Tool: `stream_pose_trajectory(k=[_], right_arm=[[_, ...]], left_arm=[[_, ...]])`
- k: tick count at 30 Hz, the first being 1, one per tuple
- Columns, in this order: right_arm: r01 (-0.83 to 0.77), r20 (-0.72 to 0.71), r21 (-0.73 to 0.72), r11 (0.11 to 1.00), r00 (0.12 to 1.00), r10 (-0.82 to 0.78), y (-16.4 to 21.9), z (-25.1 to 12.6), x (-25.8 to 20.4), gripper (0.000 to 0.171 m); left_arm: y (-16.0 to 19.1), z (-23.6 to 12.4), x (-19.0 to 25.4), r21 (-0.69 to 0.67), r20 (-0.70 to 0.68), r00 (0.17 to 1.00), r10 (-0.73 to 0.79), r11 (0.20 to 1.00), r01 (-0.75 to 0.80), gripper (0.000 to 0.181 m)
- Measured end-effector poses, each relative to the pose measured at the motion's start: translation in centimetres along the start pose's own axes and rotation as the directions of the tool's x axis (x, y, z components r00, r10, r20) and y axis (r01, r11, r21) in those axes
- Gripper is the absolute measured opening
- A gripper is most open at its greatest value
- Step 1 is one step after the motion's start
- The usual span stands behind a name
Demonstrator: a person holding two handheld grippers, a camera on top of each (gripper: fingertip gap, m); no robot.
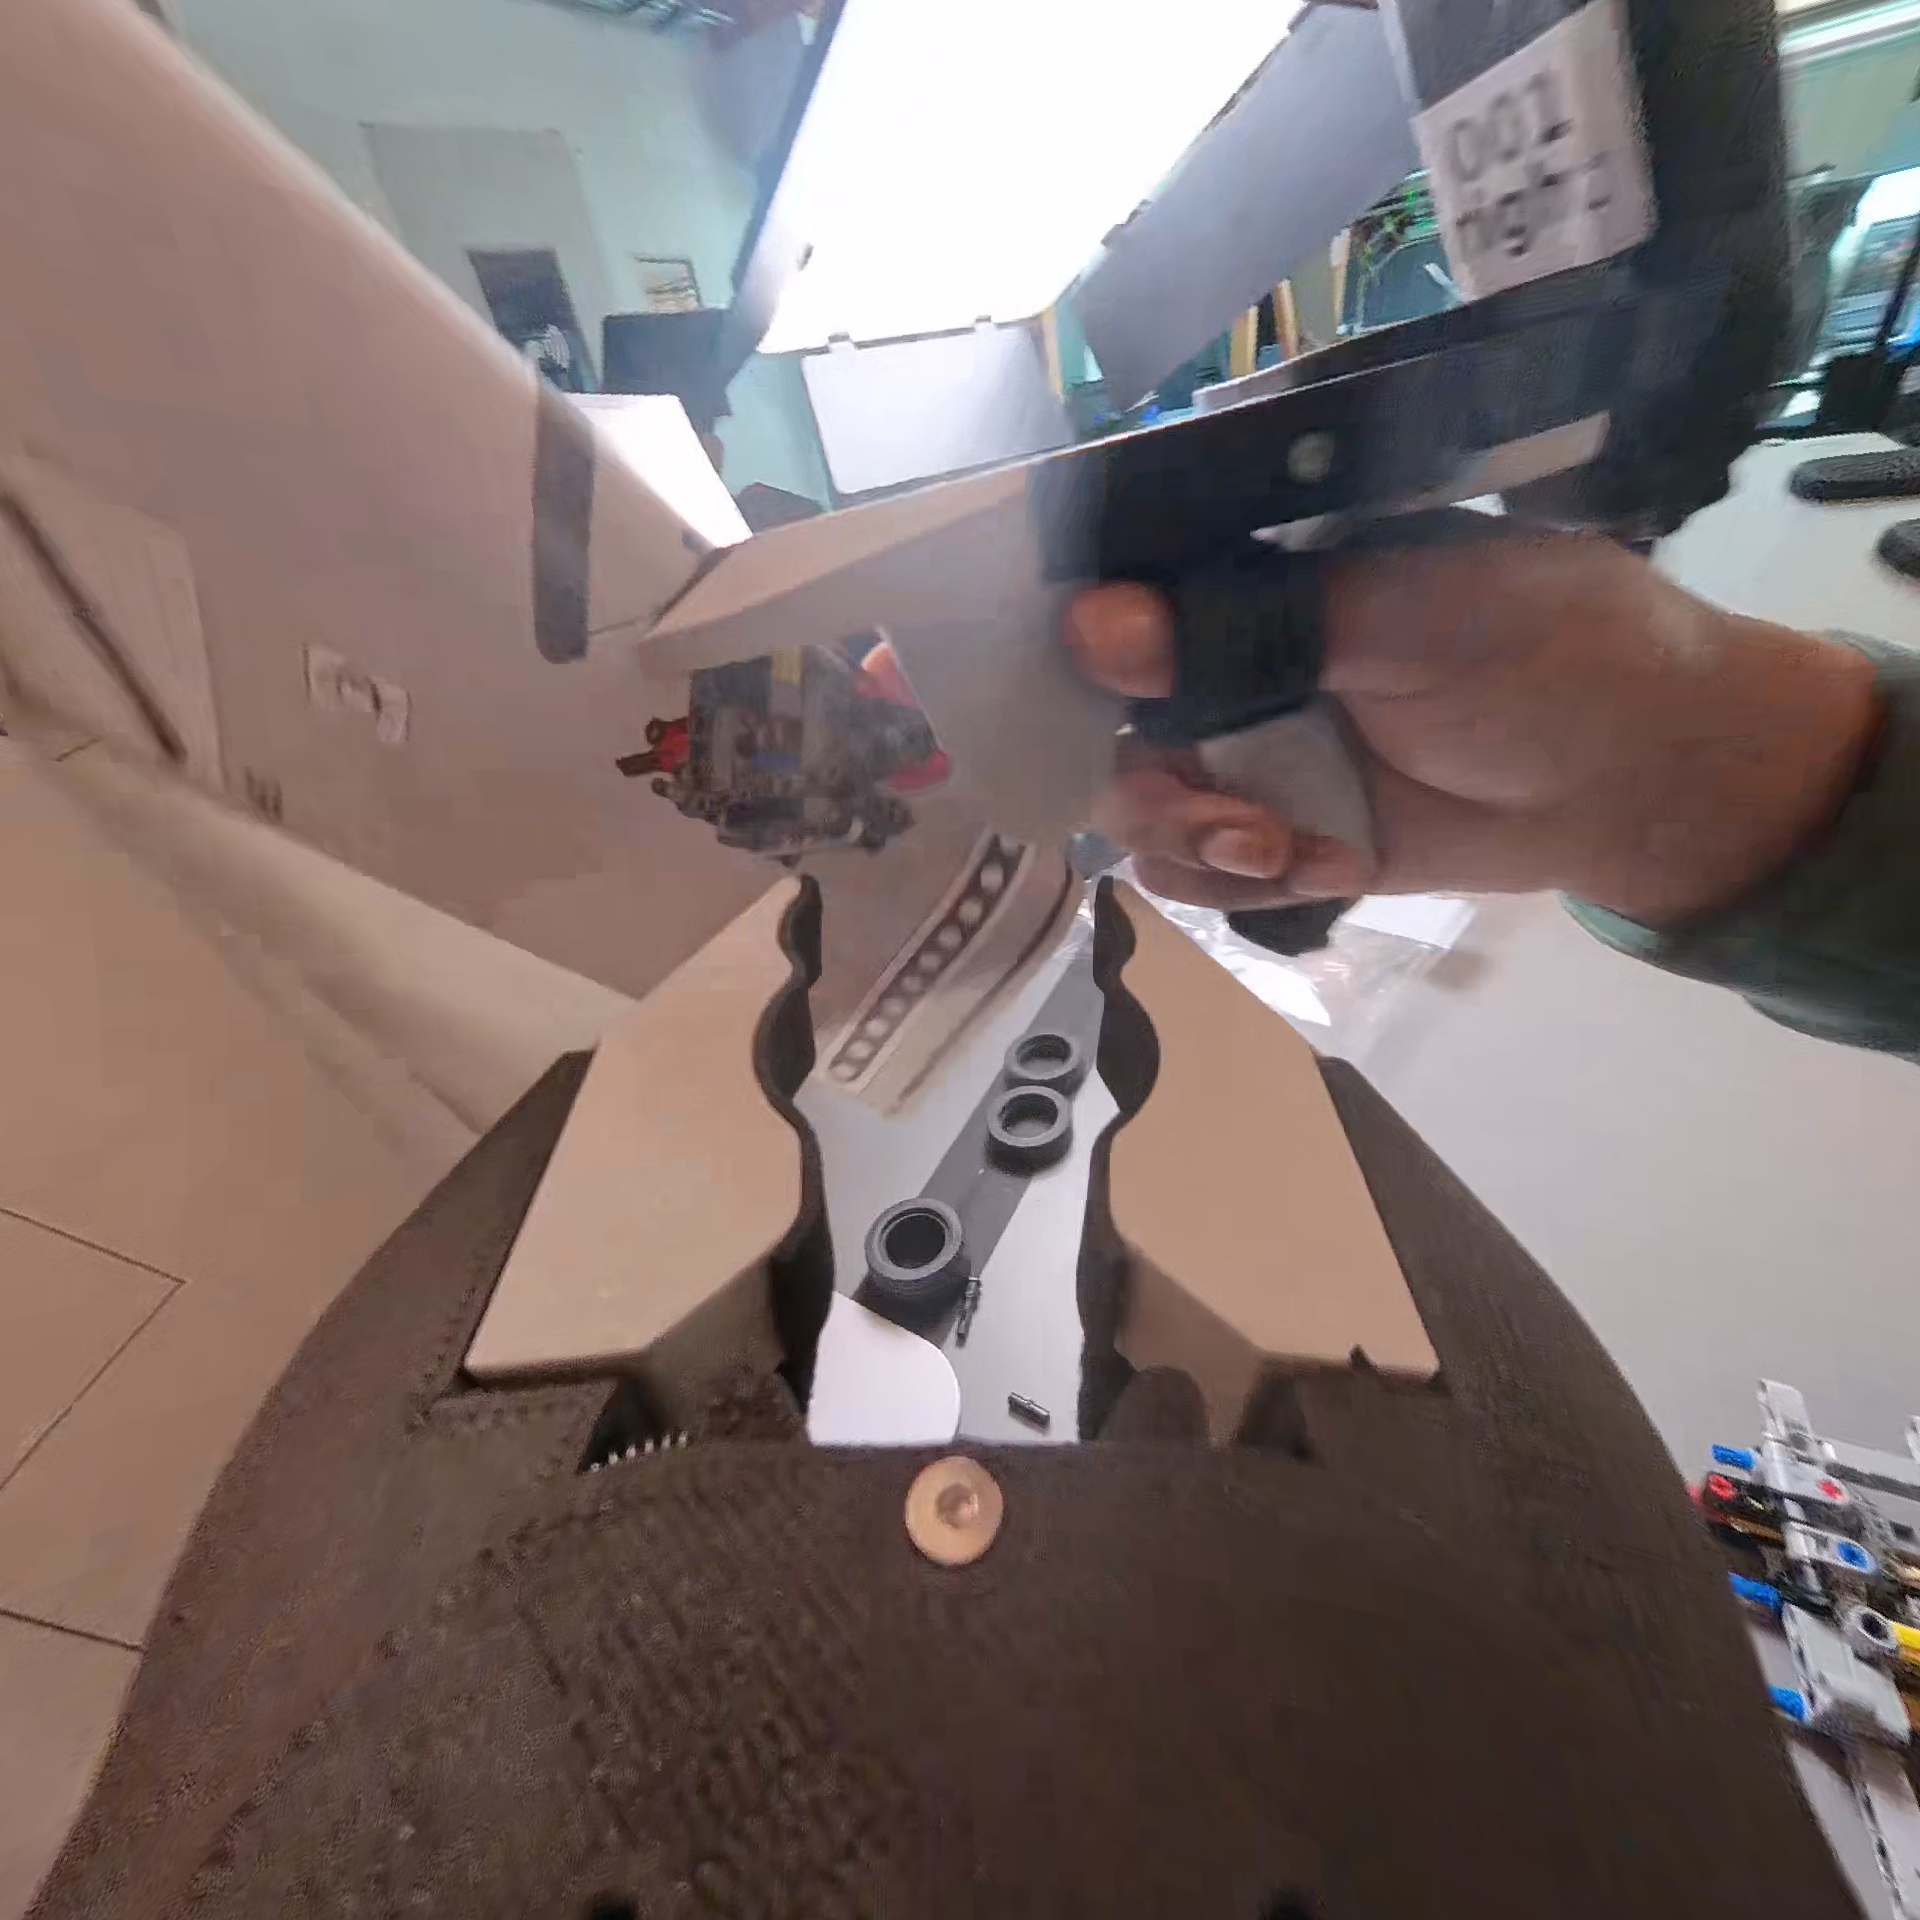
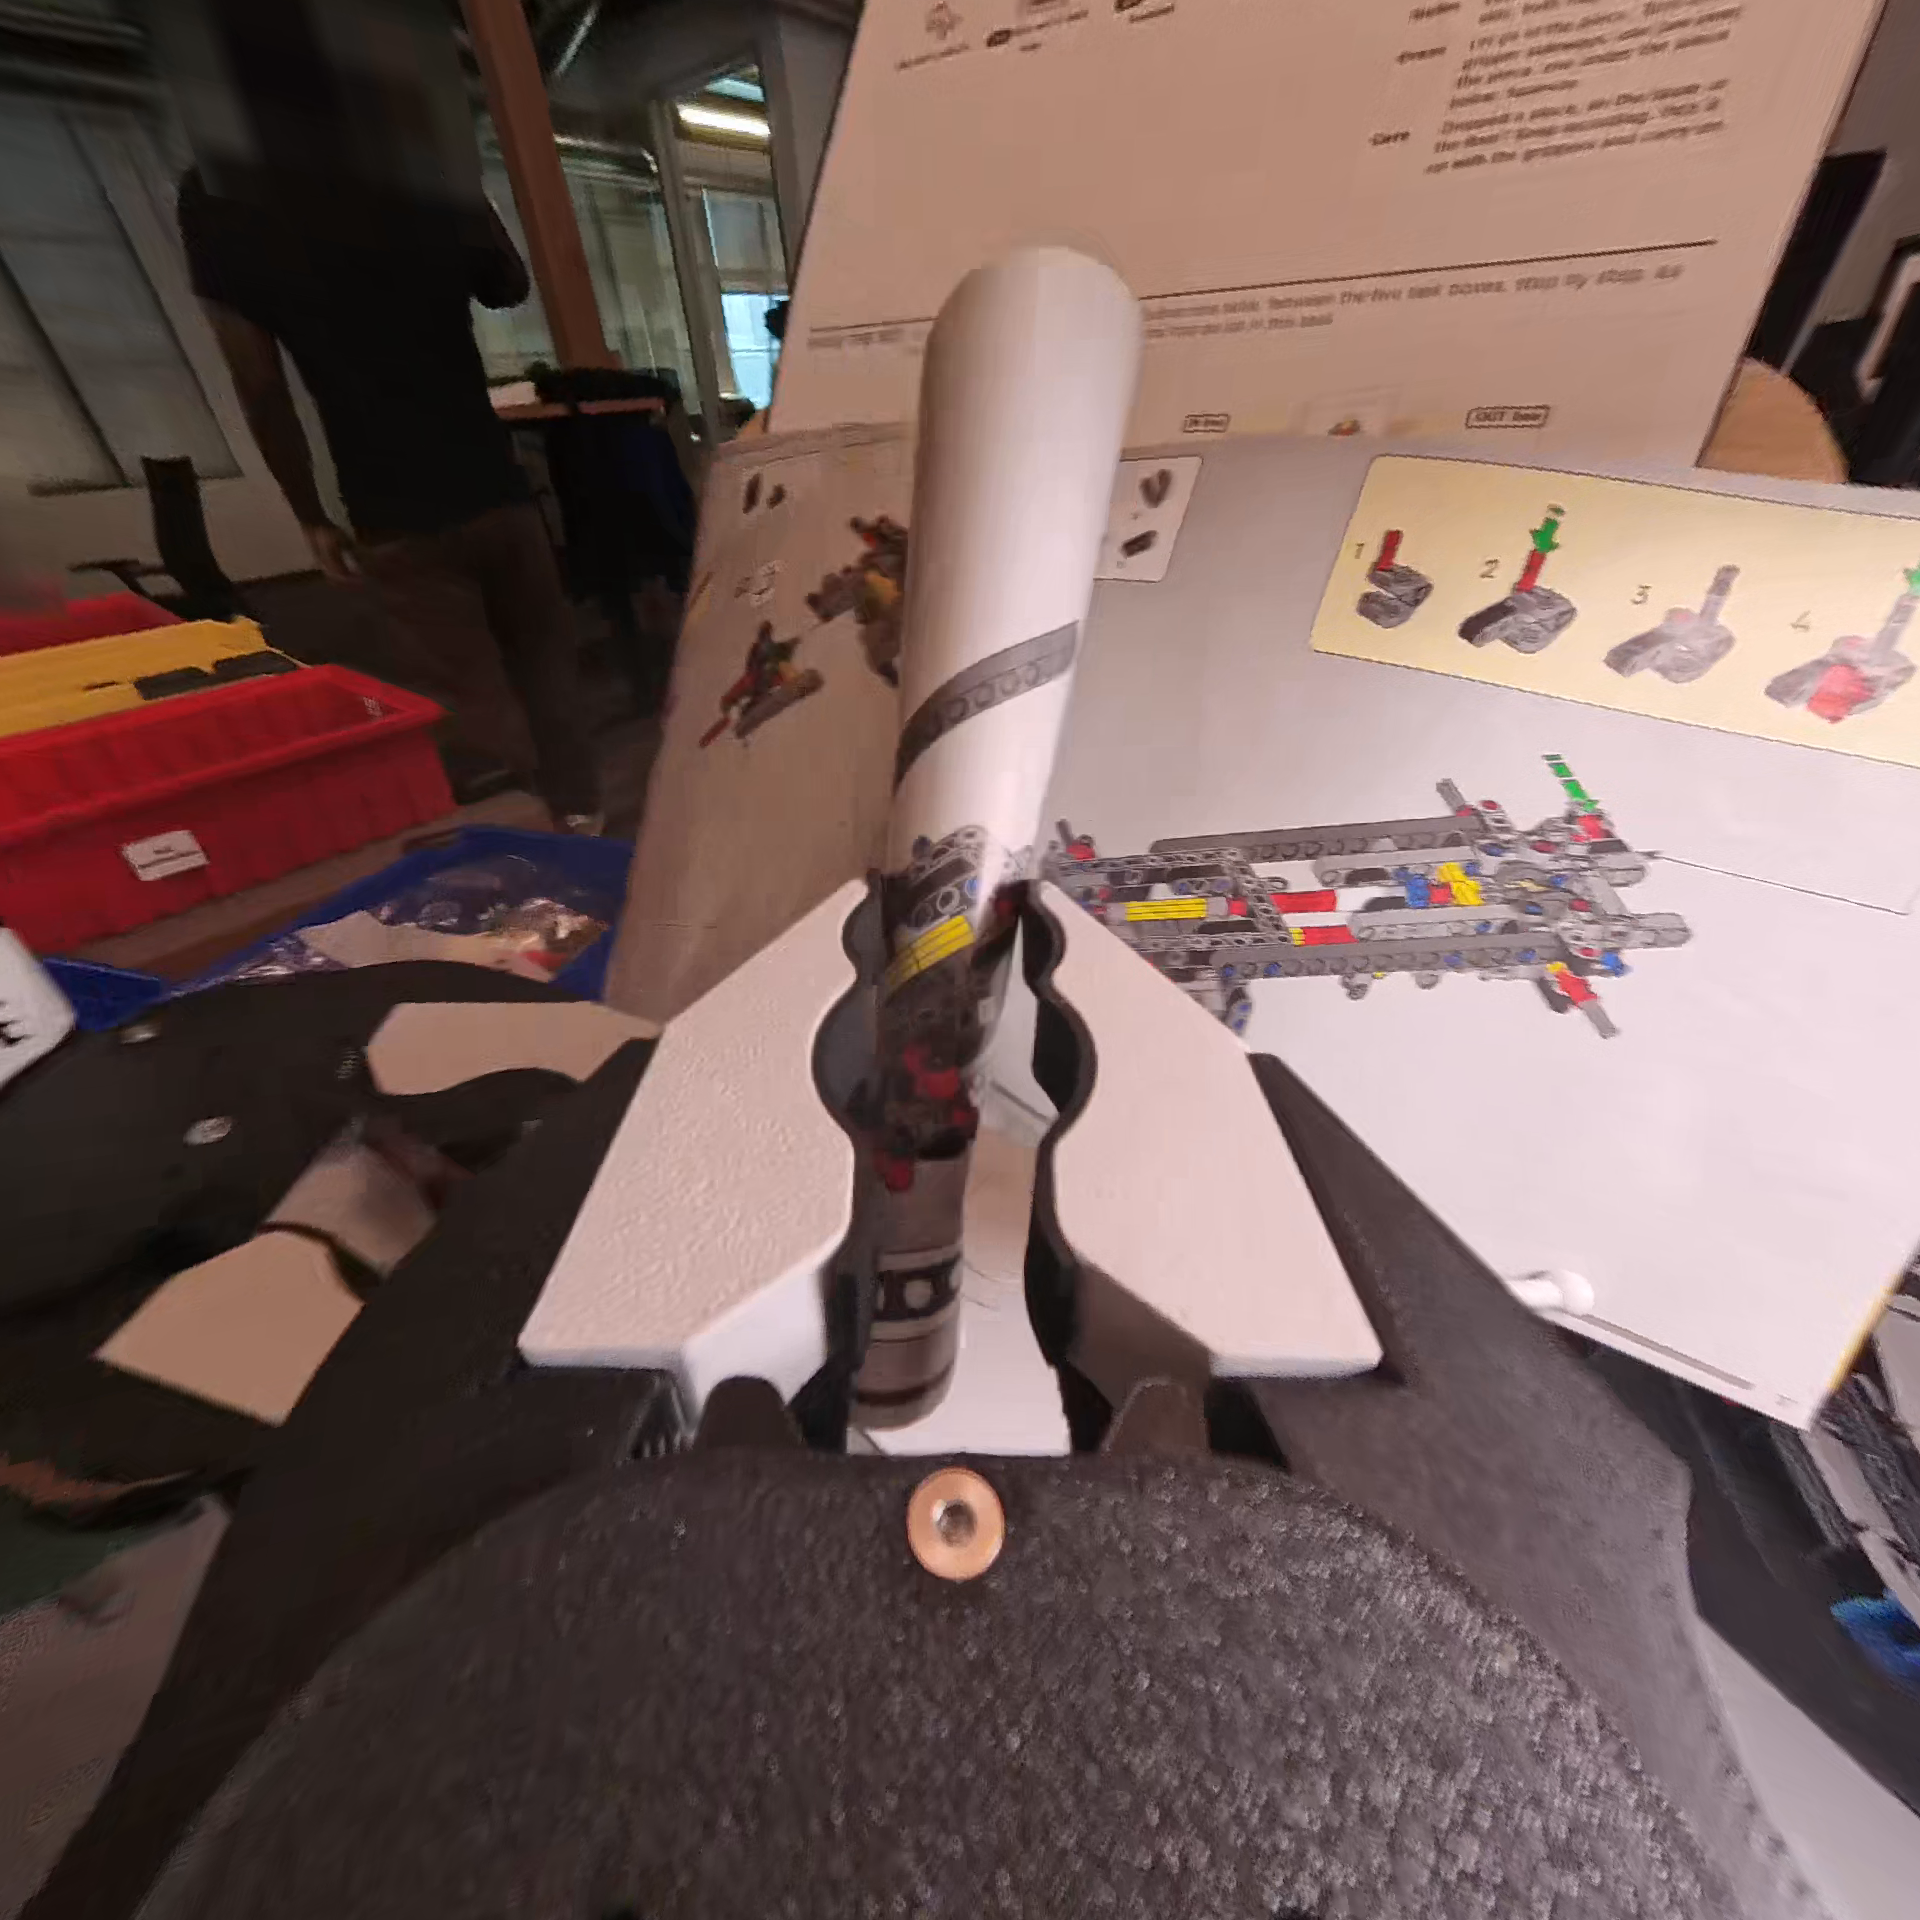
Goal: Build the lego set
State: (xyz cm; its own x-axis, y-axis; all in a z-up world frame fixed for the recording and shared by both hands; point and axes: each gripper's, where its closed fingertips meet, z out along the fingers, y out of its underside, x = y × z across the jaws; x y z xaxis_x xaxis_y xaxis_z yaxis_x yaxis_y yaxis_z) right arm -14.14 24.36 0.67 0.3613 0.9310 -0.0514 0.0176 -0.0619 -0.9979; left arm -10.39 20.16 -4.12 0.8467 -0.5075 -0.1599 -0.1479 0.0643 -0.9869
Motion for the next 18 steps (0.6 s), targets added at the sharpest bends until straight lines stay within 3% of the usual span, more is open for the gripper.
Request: stream_pose_trajectory(k=[2, 10, 15, 18], right_arm=[[0.047, -0.032, 0.019, 0.999, 0.998, -0.046, -0.1, -0.4, 1.8, 0.017], [0.129, -0.178, -0.025, 0.991, 0.975, -0.132, 0.6, -0.4, 9.4, 0.009], [0.12, -0.326, -0.123, 0.985, 0.933, -0.154, 2.6, -0.9, 14.9, 0.011], [0.071, -0.462, 0.016, 0.997, 0.885, -0.055, 0.7, -4.6, 16.3, 0.012]], left_arm=[[0.0, -0.8, -0.1, 0.009, 0.013, 1.0, 0.004, 1.0, -0.004, 0.053], [4.4, -5.0, -11.6, -0.242, 0.465, 0.883, 0.068, 0.969, 0.053, 0.04], [5.9, -5.7, -14.3, -0.3, 0.521, 0.849, 0.09, 0.95, 0.084, 0.029], [6.0, -5.7, -14.8, -0.322, 0.539, 0.833, 0.124, 0.944, 0.067, 0.023]])
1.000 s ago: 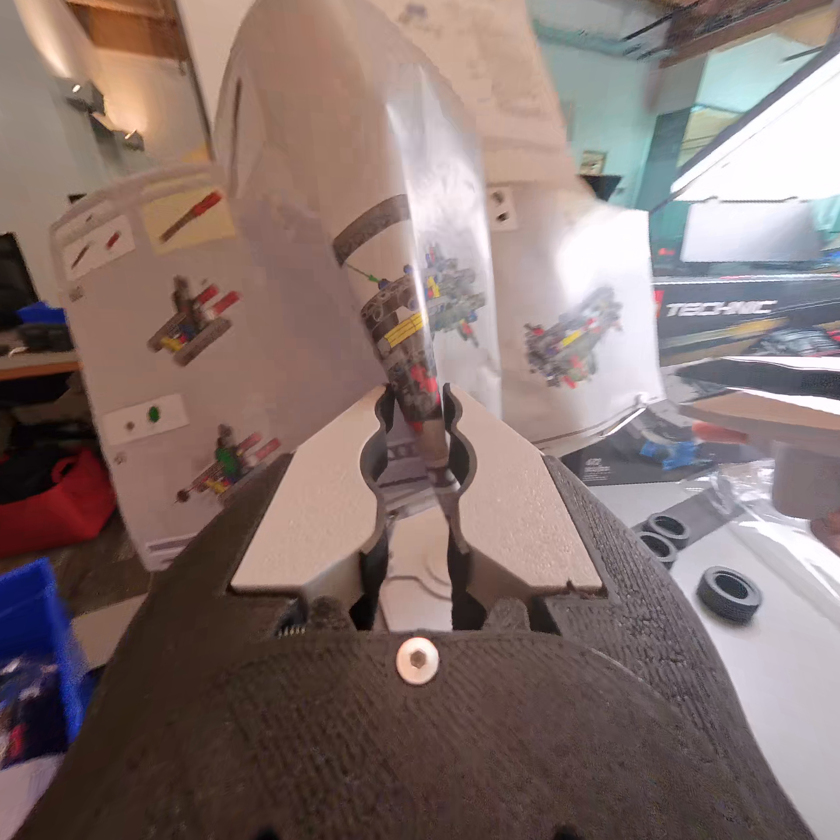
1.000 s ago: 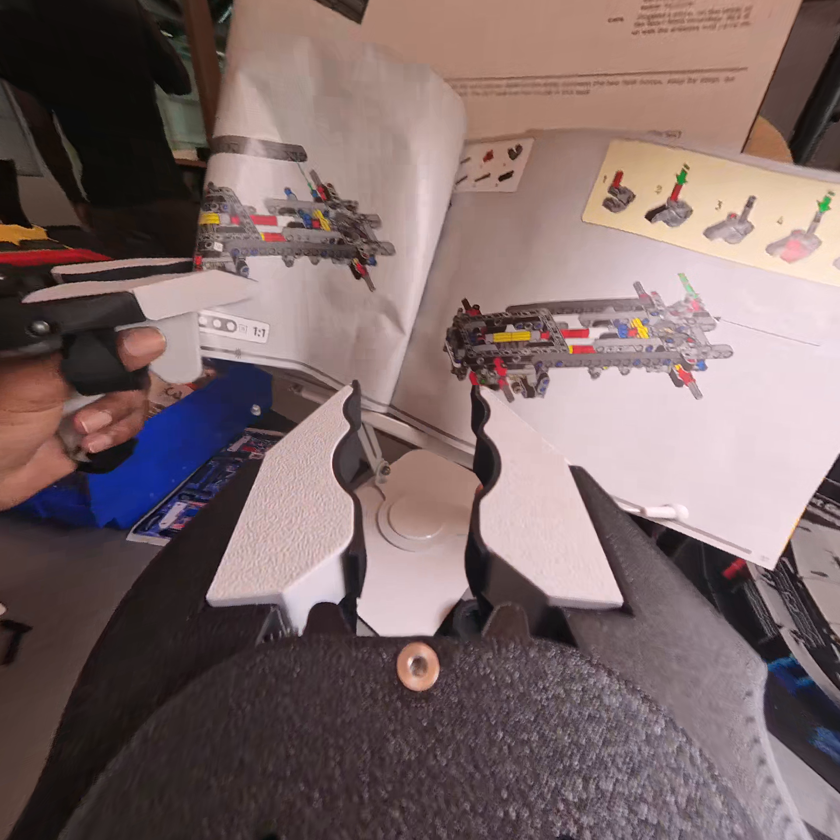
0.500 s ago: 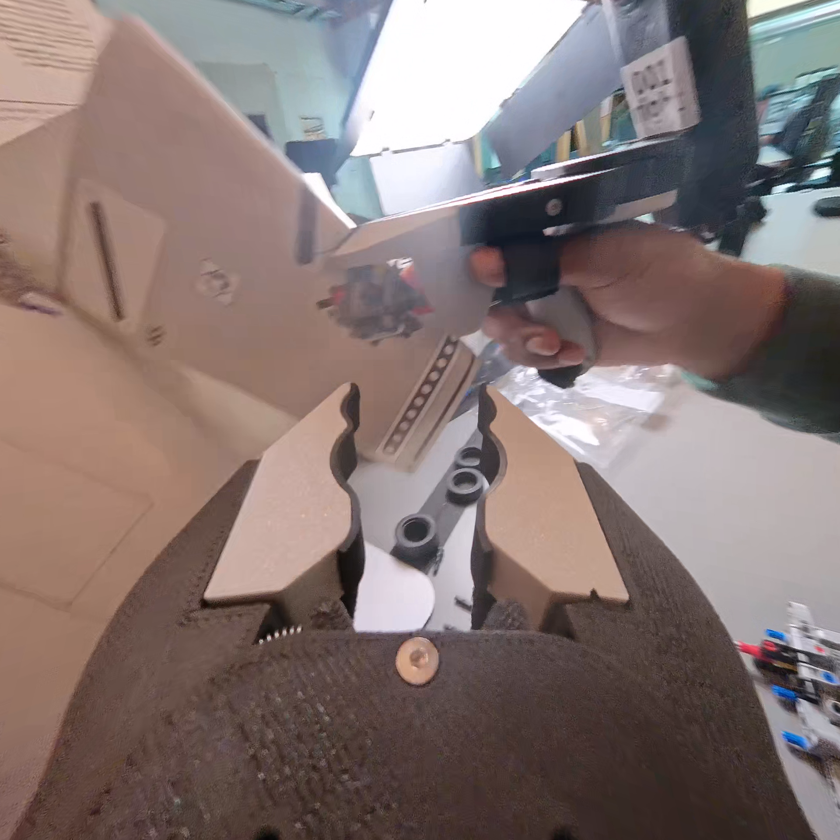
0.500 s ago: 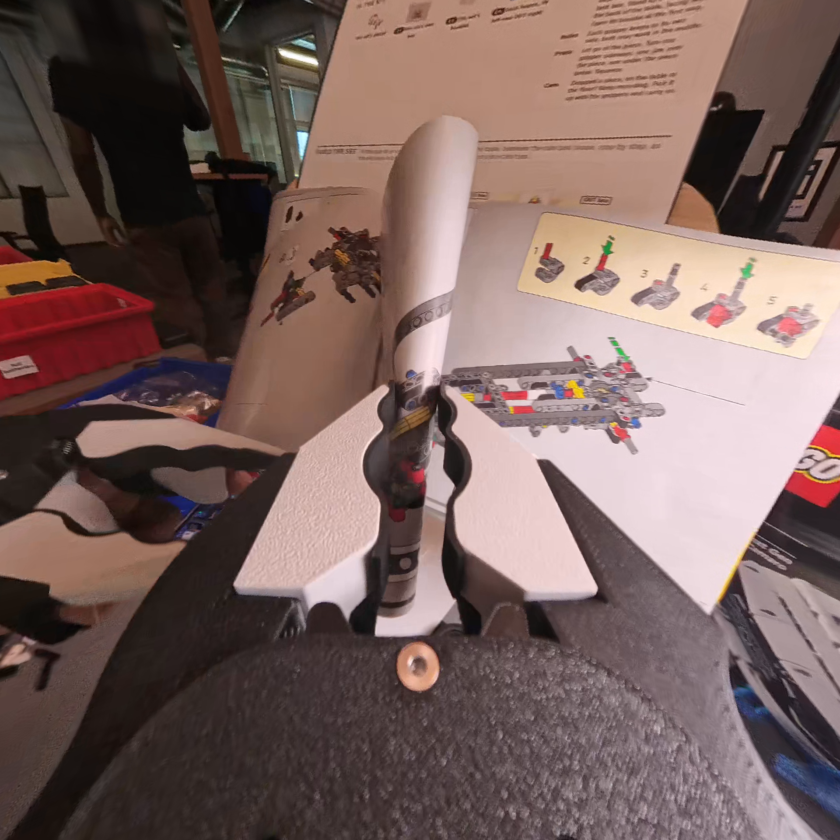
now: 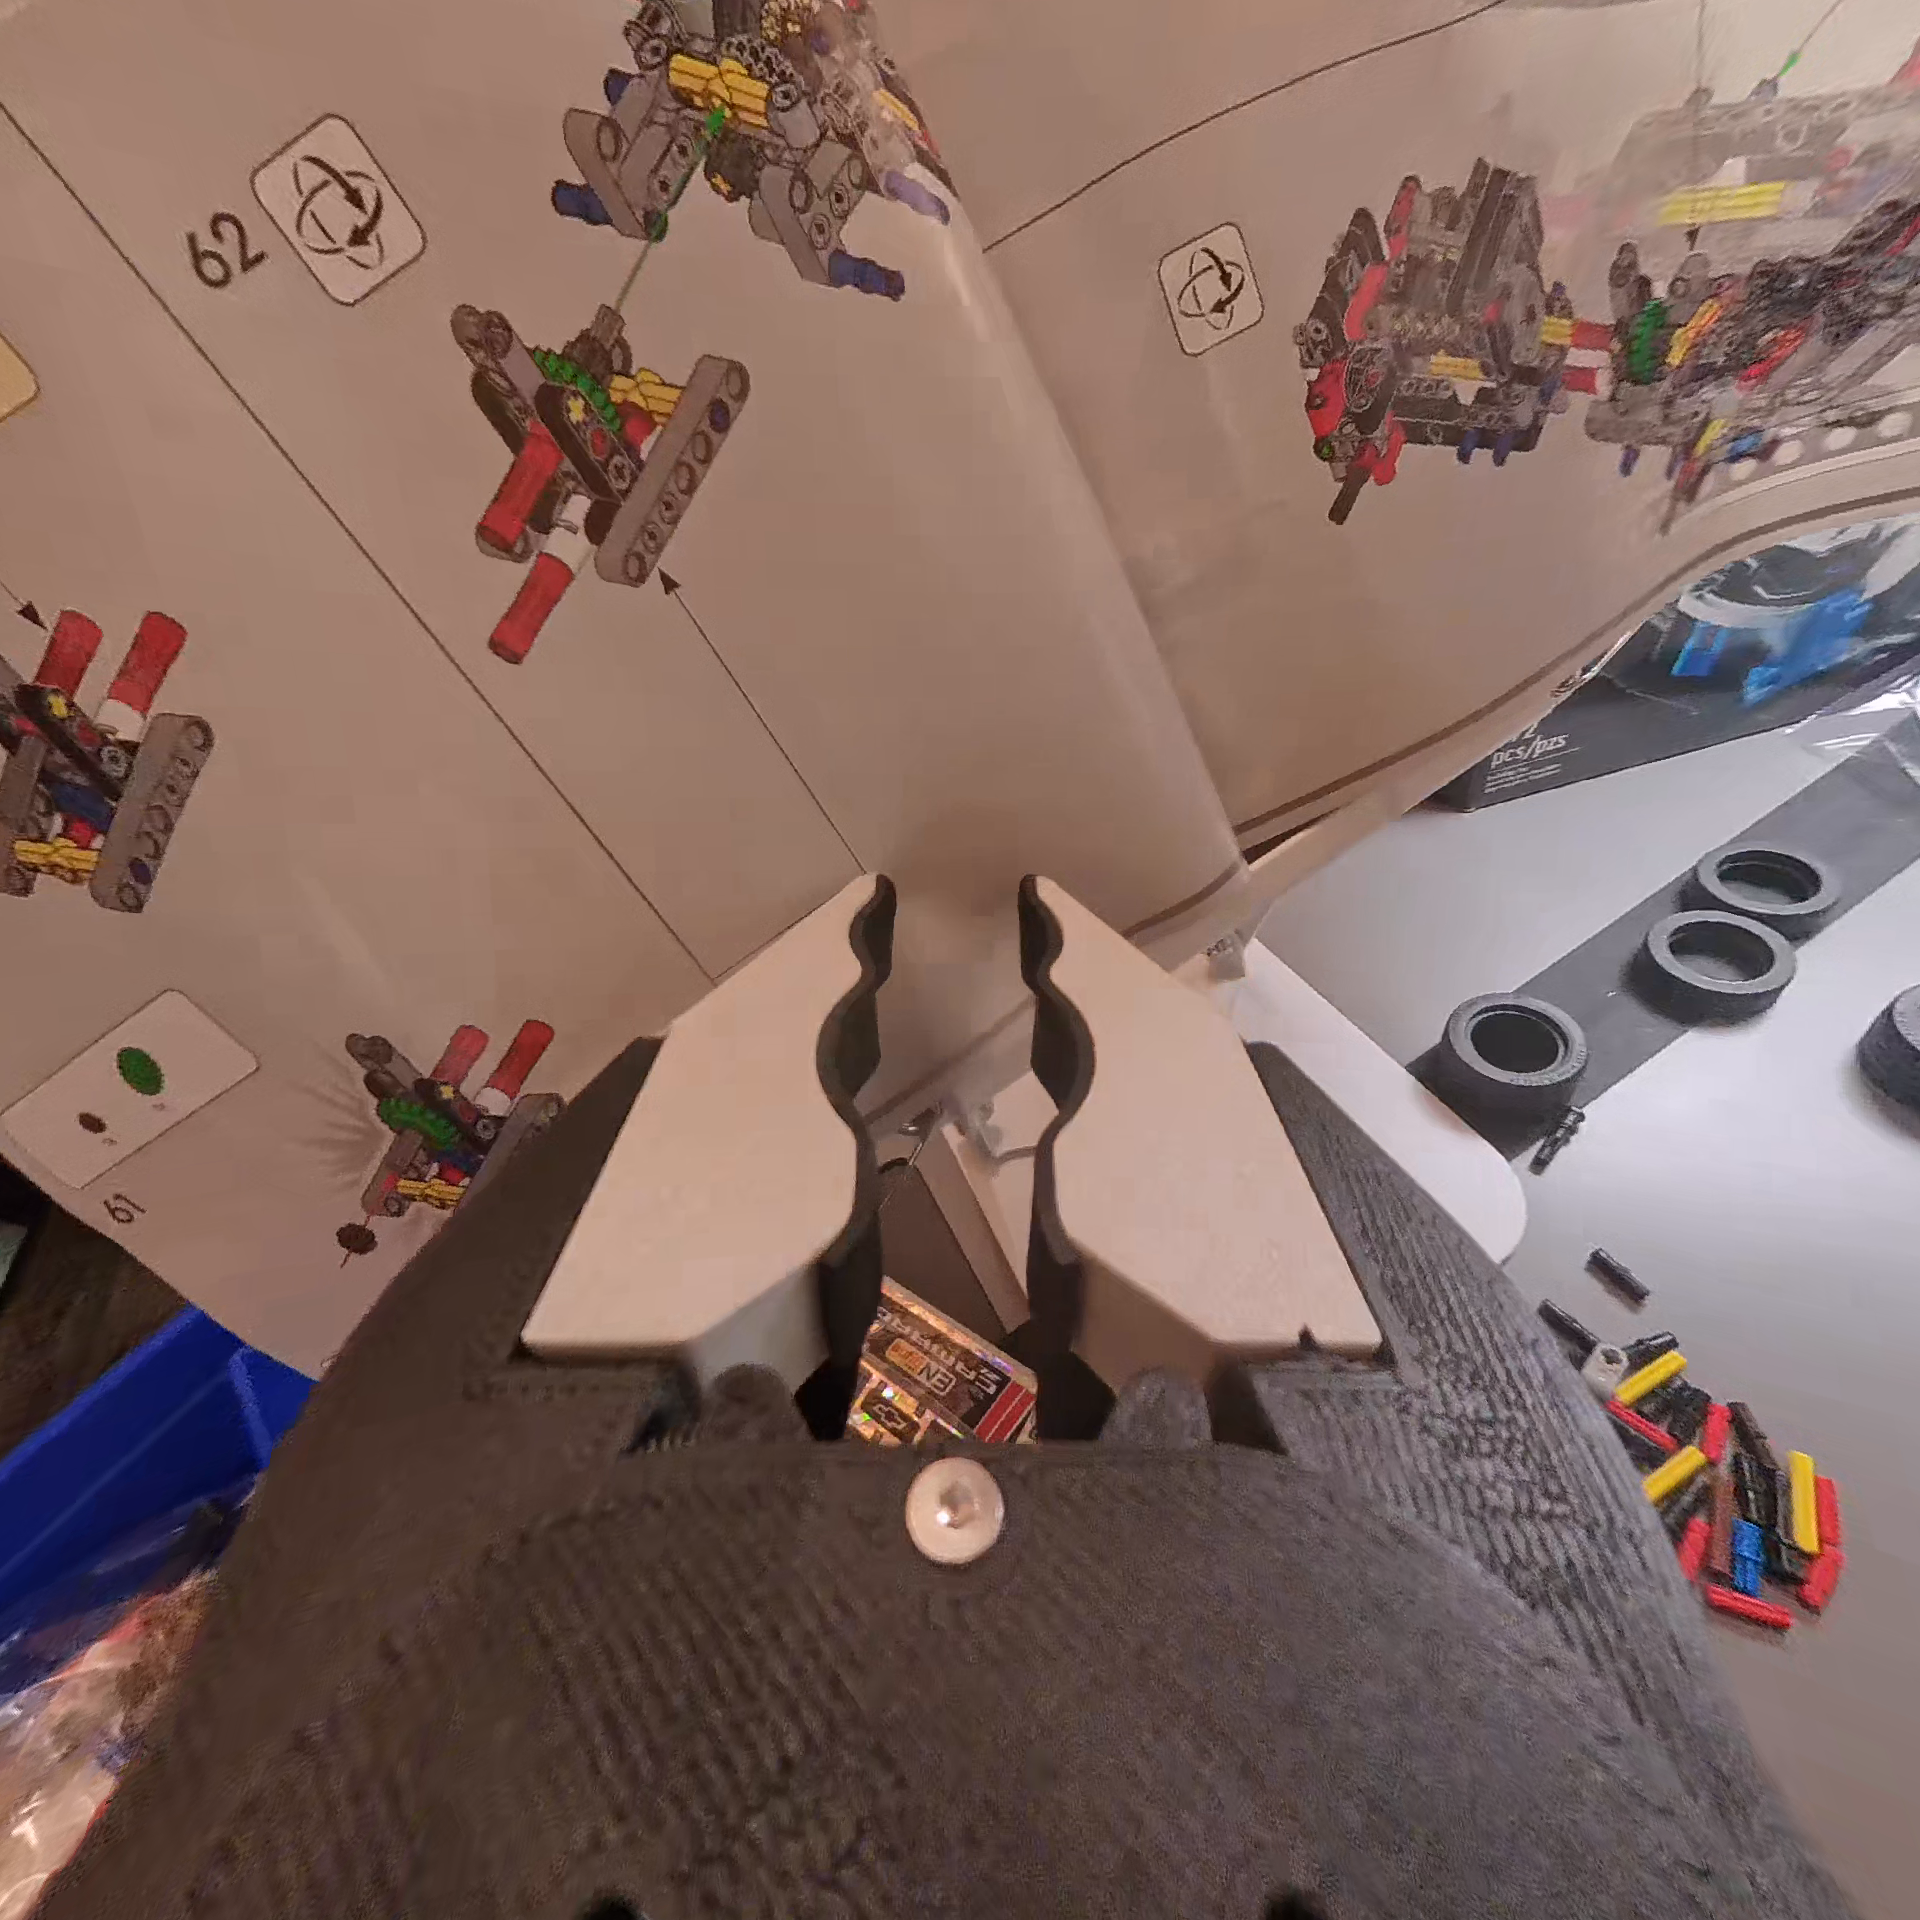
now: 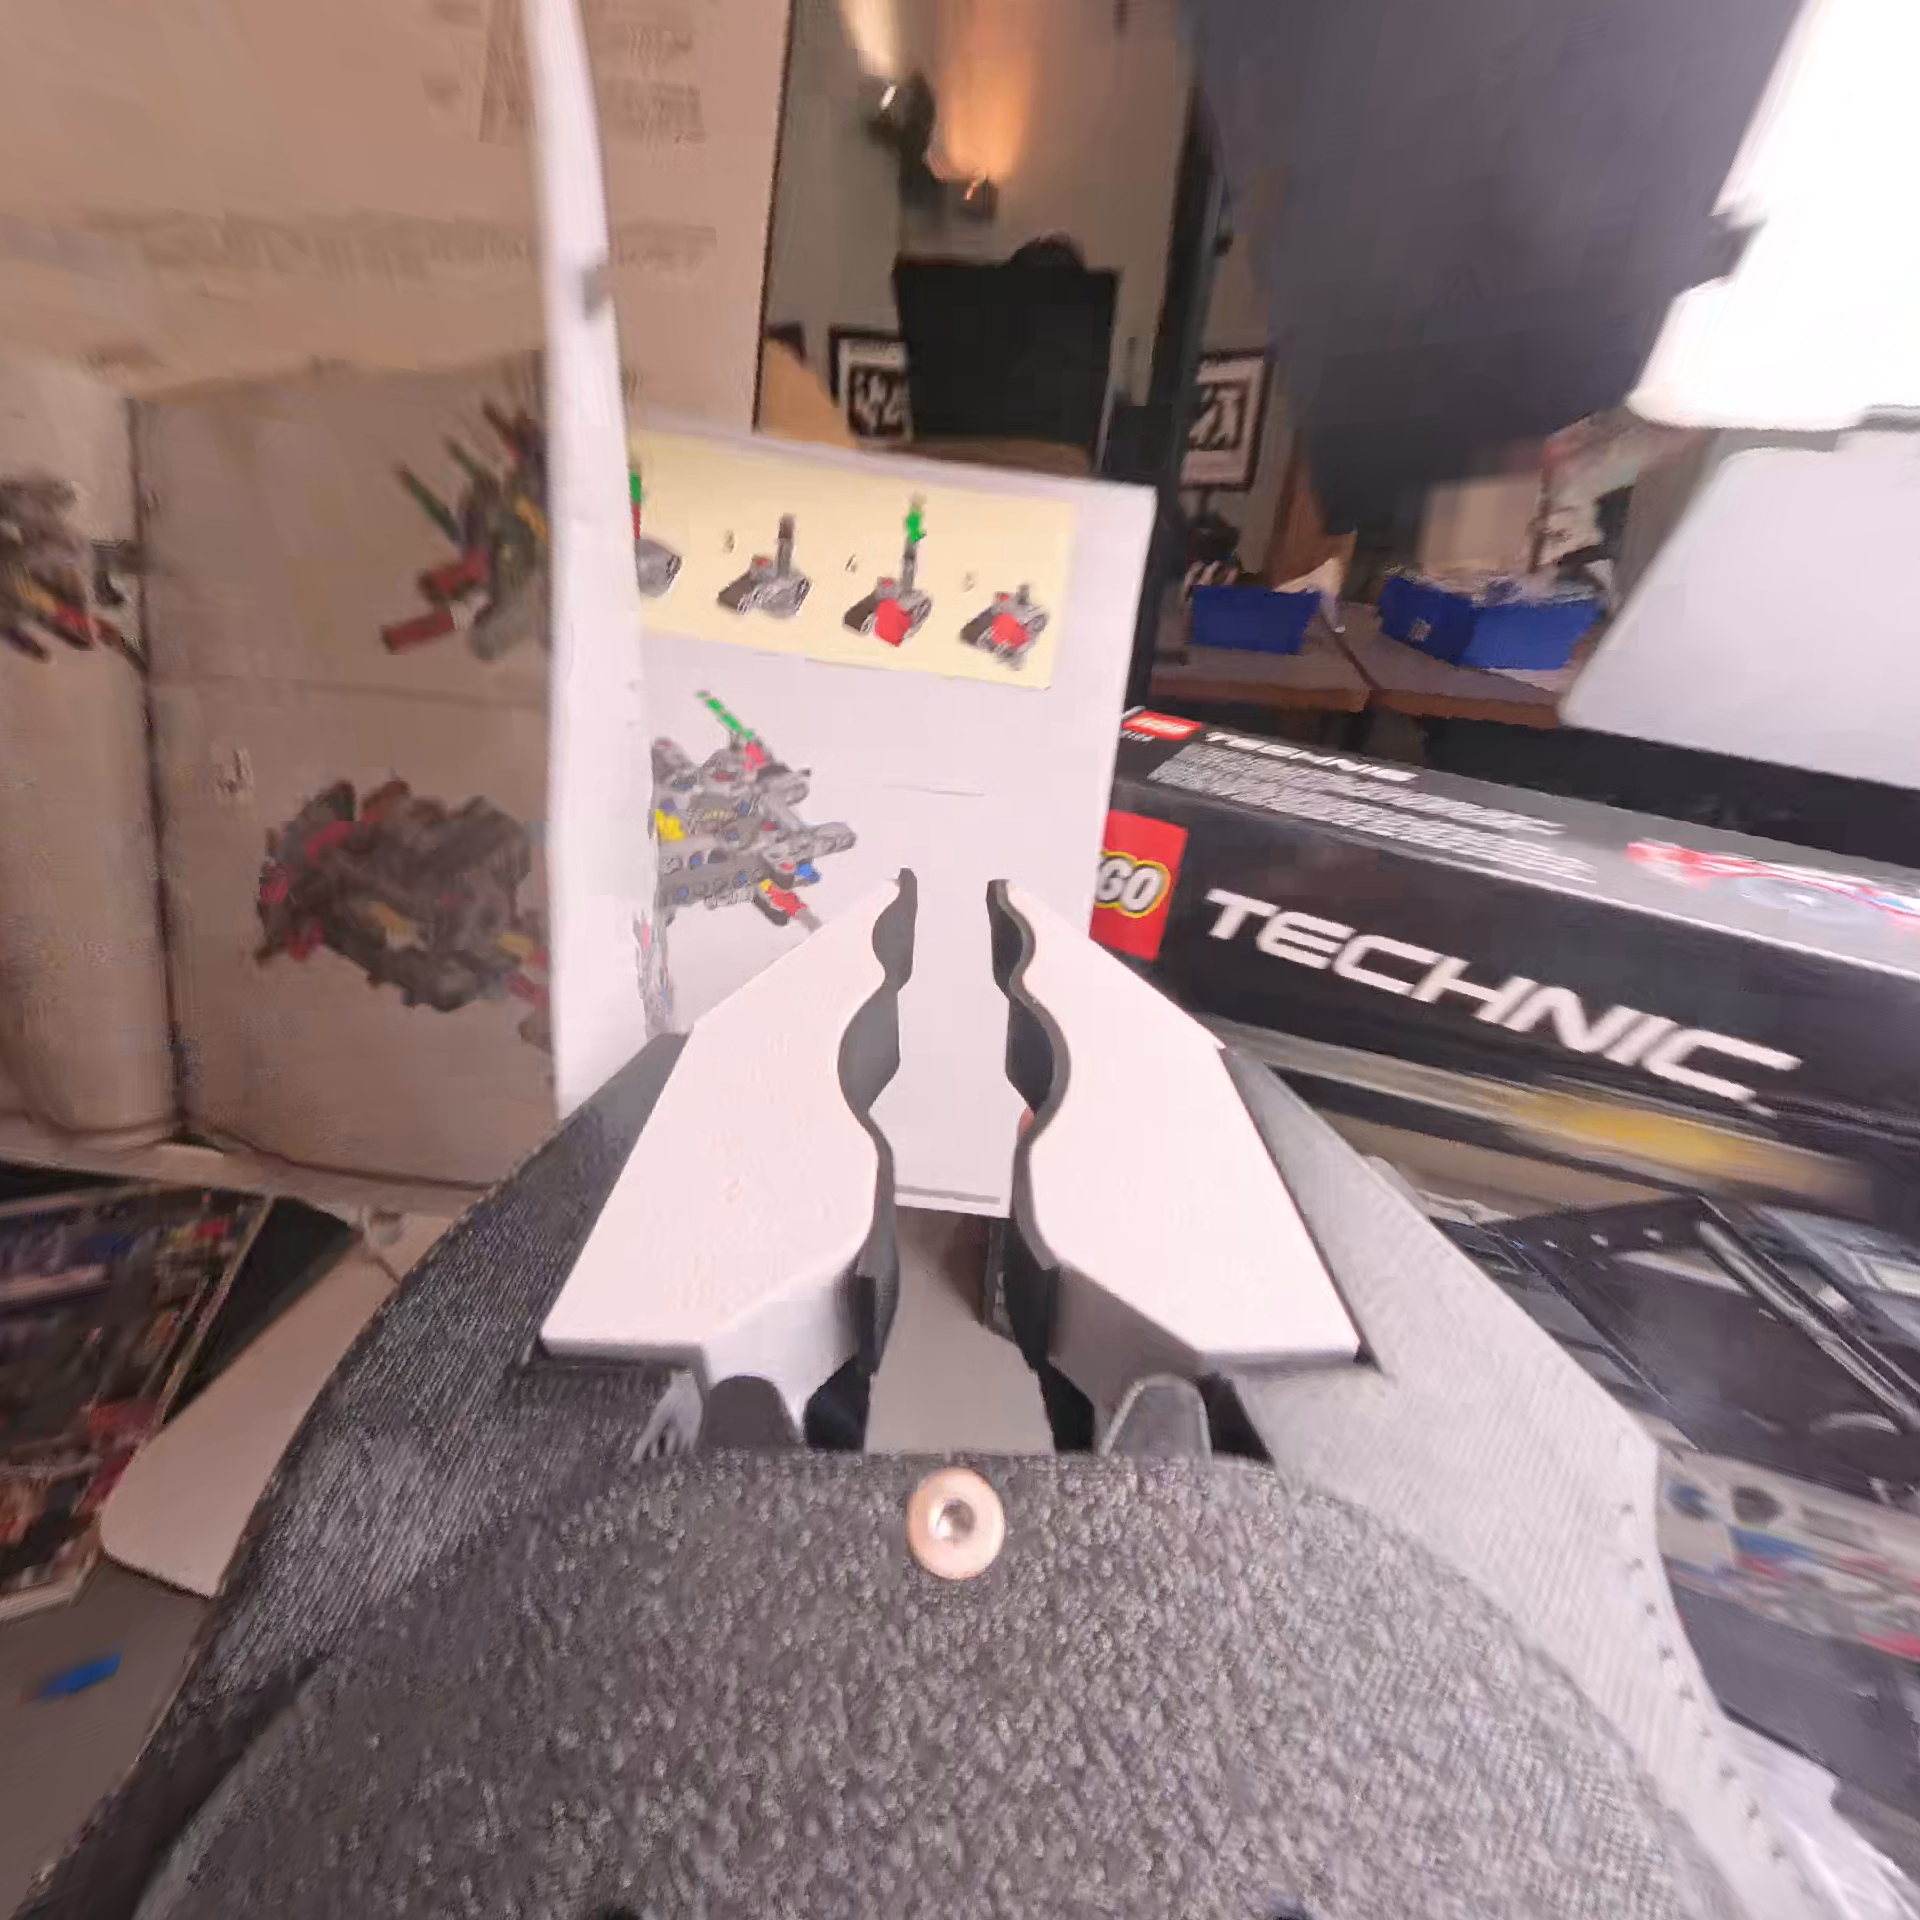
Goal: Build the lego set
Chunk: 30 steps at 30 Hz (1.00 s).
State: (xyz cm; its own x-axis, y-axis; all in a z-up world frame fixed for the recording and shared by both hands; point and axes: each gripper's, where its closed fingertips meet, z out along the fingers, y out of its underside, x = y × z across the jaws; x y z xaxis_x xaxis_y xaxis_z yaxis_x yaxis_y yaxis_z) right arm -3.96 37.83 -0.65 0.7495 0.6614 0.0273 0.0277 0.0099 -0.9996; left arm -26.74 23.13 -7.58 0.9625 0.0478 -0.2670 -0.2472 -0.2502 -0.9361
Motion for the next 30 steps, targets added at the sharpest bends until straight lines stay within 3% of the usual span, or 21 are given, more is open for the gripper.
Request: stream_pose_trajectory(k=[4, 7, 11, 13, 17, 21, 30], right_arm=[[-0.023, -0.08, 0.244, 0.969, 0.996, 0.044, -3.1, -6.2, 1.2, 0.013], [0.034, 0.028, 0.351, 0.936, 0.999, -0.047, -3.7, -8.6, -1.9, 0.009], [0.132, 0.252, 0.198, 0.971, 0.951, -0.18, 0.2, -5.8, -7.8, 0.007], [0.183, 0.285, 0.122, 0.976, 0.935, -0.211, 2.5, -3.5, -9.1, 0.007], [0.237, 0.227, 0.013, 0.971, 0.945, -0.234, 6.1, 0.4, -8.5, 0.01], [0.181, 0.146, -0.075, 0.981, 0.975, -0.169, 8.4, 1.9, -6.0, 0.016], [0.068, 0.109, -0.033, 0.997, 0.992, -0.065, 9.0, 1.9, -3.7, 0.028]], left_arm=[[0.1, 0.3, -0.5, -0.002, 0.043, 0.999, 0.018, 1.0, -0.018, 0.016], [0.1, 0.4, -0.9, -0.002, 0.06, 0.998, 0.011, 1.0, -0.011, 0.009], [0.2, 0.6, -1.4, 0.01, 0.097, 0.995, 0.013, 1.0, -0.014, 0.001], [0.2, 0.6, -1.5, 0.017, 0.107, 0.994, 0.006, 1.0, -0.008, 0.001], [0.3, 0.5, -1.6, 0.017, 0.126, 0.992, 0.025, 0.999, -0.028, 0.002], [0.5, 0.3, -2.0, 0.024, 0.124, 0.992, 0.019, 0.999, -0.023, 0.003], [0.8, 0.0, -3.1, 0.044, 0.169, 0.984, 0.053, 0.997, -0.061, 0.003]])
